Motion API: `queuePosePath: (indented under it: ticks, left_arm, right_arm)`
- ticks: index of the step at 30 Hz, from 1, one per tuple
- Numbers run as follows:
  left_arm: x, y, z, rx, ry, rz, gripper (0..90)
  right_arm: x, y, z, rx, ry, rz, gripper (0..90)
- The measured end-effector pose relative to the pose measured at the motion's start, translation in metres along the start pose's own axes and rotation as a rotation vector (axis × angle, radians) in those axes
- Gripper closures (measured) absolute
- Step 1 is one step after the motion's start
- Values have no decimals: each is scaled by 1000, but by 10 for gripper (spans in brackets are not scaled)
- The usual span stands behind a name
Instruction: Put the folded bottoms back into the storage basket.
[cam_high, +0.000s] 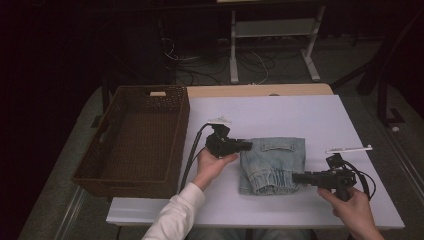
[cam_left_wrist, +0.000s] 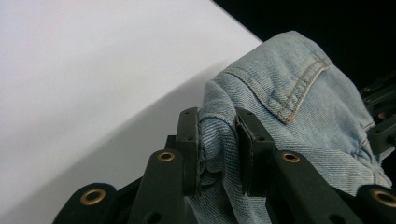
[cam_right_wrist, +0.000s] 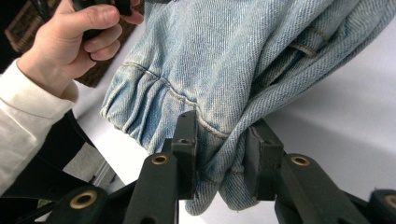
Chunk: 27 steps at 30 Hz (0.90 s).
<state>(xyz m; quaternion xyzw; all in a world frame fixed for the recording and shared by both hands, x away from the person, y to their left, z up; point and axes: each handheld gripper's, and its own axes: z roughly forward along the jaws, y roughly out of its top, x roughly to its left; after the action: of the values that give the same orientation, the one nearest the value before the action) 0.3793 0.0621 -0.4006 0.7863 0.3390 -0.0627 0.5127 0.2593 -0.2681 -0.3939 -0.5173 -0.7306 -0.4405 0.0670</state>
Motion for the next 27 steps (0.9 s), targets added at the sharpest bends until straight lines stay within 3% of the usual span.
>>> queuePosePath:
  ticks: [11,16,27]
  left_arm:
    - [-14,17,-19,-33,22,30,723]
    - [-17,22,-27,-48,26,19,723]
    - [-26,41,-44,-56,56,38,723]
  right_arm:
    - [14,12,-11,-29,12,-23,683]
    - [20,18,-15,-37,16,-38,683]
    - [29,28,-18,-69,45,-54,683]
